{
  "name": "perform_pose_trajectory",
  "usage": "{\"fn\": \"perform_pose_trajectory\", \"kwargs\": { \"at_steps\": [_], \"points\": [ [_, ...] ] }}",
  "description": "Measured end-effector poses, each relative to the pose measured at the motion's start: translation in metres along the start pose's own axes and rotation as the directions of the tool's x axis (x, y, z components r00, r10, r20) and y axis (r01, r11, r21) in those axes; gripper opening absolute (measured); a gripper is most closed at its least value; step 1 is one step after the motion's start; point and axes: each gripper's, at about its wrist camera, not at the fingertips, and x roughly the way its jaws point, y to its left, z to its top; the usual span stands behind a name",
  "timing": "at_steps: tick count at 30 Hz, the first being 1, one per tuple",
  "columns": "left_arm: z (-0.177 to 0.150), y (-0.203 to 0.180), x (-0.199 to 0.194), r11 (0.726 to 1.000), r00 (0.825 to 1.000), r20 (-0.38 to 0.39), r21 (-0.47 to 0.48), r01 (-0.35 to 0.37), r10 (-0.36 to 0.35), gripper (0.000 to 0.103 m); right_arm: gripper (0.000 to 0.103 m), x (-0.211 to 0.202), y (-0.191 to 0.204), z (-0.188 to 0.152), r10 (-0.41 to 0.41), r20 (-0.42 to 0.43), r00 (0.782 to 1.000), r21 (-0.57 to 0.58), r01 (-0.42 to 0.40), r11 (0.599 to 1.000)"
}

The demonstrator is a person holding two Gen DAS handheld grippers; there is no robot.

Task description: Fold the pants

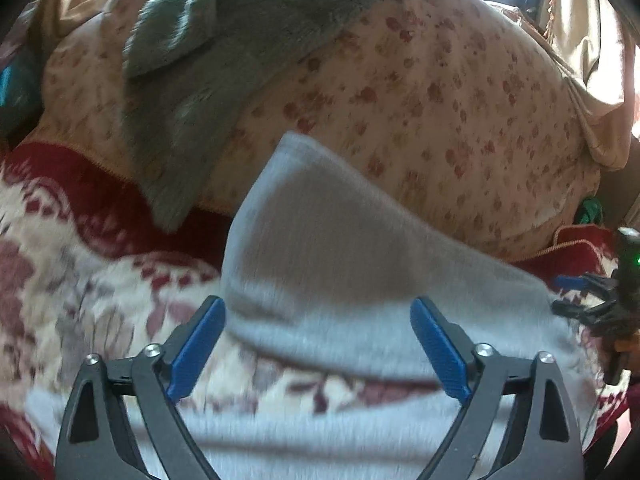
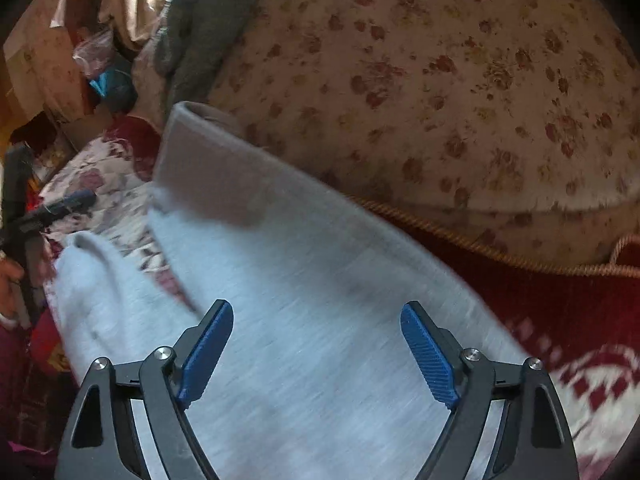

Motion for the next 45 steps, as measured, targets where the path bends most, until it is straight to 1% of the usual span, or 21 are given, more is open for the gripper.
{"fn": "perform_pose_trajectory", "kwargs": {
  "at_steps": [4, 7, 9, 13, 16, 20, 23, 24, 25, 27, 29, 30, 31, 32, 33, 34, 35, 36, 39, 42, 45],
  "points": [
    [0.047, -0.001, 0.023, 0.999, 0.998, -0.037, 0.001, 0.047, -0.047, 0.098, 0.091, 0.02, -0.011, 0.017, -0.043, -0.018, 0.999, -0.097, 0.041, 0.994],
    [0.083, 0.003, 0.047, 0.998, 0.995, -0.075, -0.017, 0.06, -0.061, 0.098, 0.092, 0.034, -0.016, 0.023, -0.081, -0.029, 0.996, -0.175, 0.075, 0.982],
    [0.104, 0.004, 0.065, 1.0, 0.996, -0.087, 0.004, 0.012, -0.012, 0.098, 0.092, 0.041, -0.02, 0.026, -0.091, -0.036, 0.995, -0.208, 0.082, 0.975],
    [0.13, 0.003, 0.101, 0.998, 0.99, -0.139, 0.06, -0.024, 0.033, 0.098, 0.093, 0.051, -0.03, 0.035, -0.08, -0.047, 0.996, -0.243, 0.066, 0.968],
    [0.141, -0.009, 0.129, 0.986, 0.978, -0.192, 0.16, -0.052, 0.083, 0.098, 0.094, 0.061, -0.034, 0.039, -0.076, -0.066, 0.995, -0.275, 0.056, 0.96],
    [0.142, -0.034, 0.163, 0.927, 0.952, -0.239, 0.362, -0.094, 0.19, 0.098, 0.094, 0.073, -0.035, 0.039, -0.068, -0.097, 0.993, -0.338, 0.032, 0.941],
    [0.135, -0.048, 0.191, 0.856, 0.913, -0.274, 0.5, -0.132, 0.301, 0.098, 0.094, 0.083, -0.034, 0.039, -0.072, -0.121, 0.99, -0.374, 0.022, 0.927],
    [0.132, -0.051, 0.197, 0.843, 0.905, -0.281, 0.52, -0.137, 0.32, 0.099, 0.094, 0.088, -0.034, 0.04, -0.075, -0.132, 0.988, -0.382, 0.019, 0.924],
    [0.129, -0.052, 0.205, 0.831, 0.89, -0.302, 0.539, -0.135, 0.341, 0.099, 0.094, 0.092, -0.033, 0.041, -0.079, -0.141, 0.987, -0.39, 0.018, 0.921],
    [0.124, -0.051, 0.214, 0.824, 0.873, -0.323, 0.548, -0.142, 0.365, 0.098, 0.094, 0.1, -0.031, 0.042, -0.086, -0.164, 0.983, -0.4, 0.013, 0.916],
    [0.119, -0.049, 0.219, 0.836, 0.868, -0.339, 0.529, -0.143, 0.363, 0.096, 0.091, 0.106, -0.03, 0.042, -0.076, -0.191, 0.979, -0.393, -0.006, 0.92],
    [0.117, -0.046, 0.22, 0.847, 0.866, -0.349, 0.512, -0.144, 0.358, 0.083, 0.08, 0.108, -0.027, 0.041, -0.069, -0.205, 0.976, -0.393, -0.017, 0.919],
    [0.116, -0.044, 0.22, 0.851, 0.867, -0.35, 0.505, -0.144, 0.355, 0.078, 0.067, 0.111, -0.023, 0.039, -0.075, -0.216, 0.973, -0.411, -0.021, 0.911],
    [0.115, -0.041, 0.217, 0.856, 0.871, -0.346, 0.495, -0.145, 0.348, 0.07, 0.032, 0.111, -0.019, 0.036, -0.09, -0.218, 0.972, -0.43, -0.013, 0.903],
    [0.114, -0.039, 0.214, 0.862, 0.874, -0.347, 0.486, -0.142, 0.34, 0.06, 0.023, 0.11, -0.012, 0.031, -0.112, -0.211, 0.971, -0.465, 0.001, 0.885],
    [0.113, -0.034, 0.207, 0.878, 0.881, -0.353, 0.461, -0.13, 0.316, 0.055, 0.02, 0.108, -0.005, 0.026, -0.132, -0.199, 0.971, -0.5, 0.015, 0.866],
    [0.111, -0.031, 0.201, 0.886, 0.885, -0.354, 0.447, -0.124, 0.303, 0.047, 0.014, 0.105, 0.0, 0.022, -0.145, -0.19, 0.971, -0.522, 0.025, 0.853],
    [0.111, -0.026, 0.192, 0.898, 0.894, -0.344, 0.423, -0.124, 0.286, 0.043, 0.012, 0.099, 0.007, 0.018, -0.159, -0.174, 0.972, -0.545, 0.04, 0.838],
    [0.111, -0.012, 0.162, 0.932, 0.923, -0.306, 0.342, -0.121, 0.232, 0.036, 0.011, 0.077, 0.02, 0.015, -0.19, -0.112, 0.975, -0.569, 0.094, 0.817],
    [0.111, 0.002, 0.126, 0.957, 0.949, -0.246, 0.259, -0.13, 0.195, 0.034, 0.011, 0.053, 0.032, 0.013, -0.222, -0.056, 0.973, -0.581, 0.149, 0.8],
    [0.106, 0.02, 0.084, 0.973, 0.967, -0.185, 0.182, -0.142, 0.176, 0.034, 0.011, 0.027, 0.045, 0.014, -0.243, -0.018, 0.97, -0.571, 0.189, 0.799]
  ]
}}
